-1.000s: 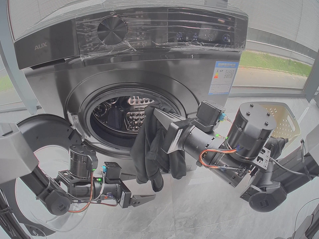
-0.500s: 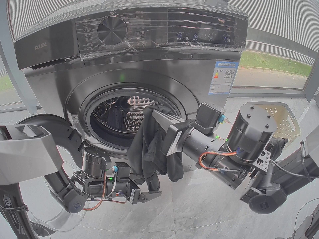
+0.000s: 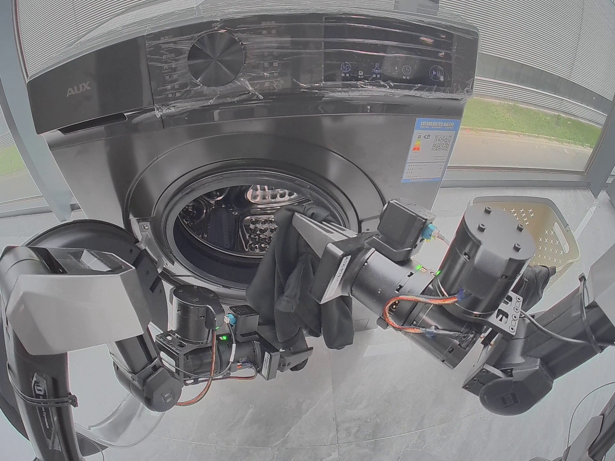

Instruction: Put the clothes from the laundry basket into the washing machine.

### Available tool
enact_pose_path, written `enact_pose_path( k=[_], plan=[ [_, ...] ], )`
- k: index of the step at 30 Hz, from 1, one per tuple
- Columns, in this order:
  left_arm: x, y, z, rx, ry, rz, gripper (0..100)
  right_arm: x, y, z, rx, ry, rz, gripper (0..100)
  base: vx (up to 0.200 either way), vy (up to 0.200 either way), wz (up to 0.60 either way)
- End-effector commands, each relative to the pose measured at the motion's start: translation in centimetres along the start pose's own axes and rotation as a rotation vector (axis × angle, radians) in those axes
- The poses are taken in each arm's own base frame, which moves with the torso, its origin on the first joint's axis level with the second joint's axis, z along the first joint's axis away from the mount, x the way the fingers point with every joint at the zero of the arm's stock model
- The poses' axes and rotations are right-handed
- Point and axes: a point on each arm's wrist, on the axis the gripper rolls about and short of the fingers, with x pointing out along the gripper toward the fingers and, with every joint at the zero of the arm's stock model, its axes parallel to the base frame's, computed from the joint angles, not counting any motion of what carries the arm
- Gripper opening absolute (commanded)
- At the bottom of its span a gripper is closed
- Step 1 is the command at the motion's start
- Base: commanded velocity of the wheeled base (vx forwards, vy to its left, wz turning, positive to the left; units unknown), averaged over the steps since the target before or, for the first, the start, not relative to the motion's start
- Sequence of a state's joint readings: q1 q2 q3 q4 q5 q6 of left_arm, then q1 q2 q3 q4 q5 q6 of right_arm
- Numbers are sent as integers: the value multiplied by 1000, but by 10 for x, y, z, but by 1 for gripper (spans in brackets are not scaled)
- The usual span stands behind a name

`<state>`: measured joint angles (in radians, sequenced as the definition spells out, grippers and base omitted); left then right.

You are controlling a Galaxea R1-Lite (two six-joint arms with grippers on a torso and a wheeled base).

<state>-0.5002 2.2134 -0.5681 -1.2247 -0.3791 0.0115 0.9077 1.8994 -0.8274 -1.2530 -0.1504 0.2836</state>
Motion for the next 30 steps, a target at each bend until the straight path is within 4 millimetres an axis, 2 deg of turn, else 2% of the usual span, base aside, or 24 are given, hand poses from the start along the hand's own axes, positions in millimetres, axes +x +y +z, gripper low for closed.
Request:
enact_pose_path(
  k=[1,7,10,15,16,17,18,23,30],
  plan=[
    [5,2,-5,-3,4,4,0,0,0,0,0,-1,1,0,0,0,0],
    [2,0,-3,10,-25,9,0,0,-2,1,-1,-2,-7,0,0,0,0],
    [-7,-7,1,23,-51,3,0,1,-8,2,-6,-5,-25,0,0,0,0],
    [-45,-29,10,52,-94,-22,0,1,-33,0,-30,15,-95,0,0,0,0],
    [-45,-29,10,52,-94,-22,0,1,-33,0,-30,15,-95,0,0,0,0],
    [-62,-39,12,60,-106,-38,0,0,-40,1,-34,17,-118,0,0,0,0],
    [-69,-43,12,62,-108,-44,0,0,-44,1,-36,19,-128,0,0,0,0],
    [-97,-55,7,78,-130,-59,0,-6,-51,-5,-43,44,-141,0,0,0,0],
    [-101,-53,12,91,-181,-50,0,-17,-54,-13,-48,93,-153,0,0,0,0]
  ],
)
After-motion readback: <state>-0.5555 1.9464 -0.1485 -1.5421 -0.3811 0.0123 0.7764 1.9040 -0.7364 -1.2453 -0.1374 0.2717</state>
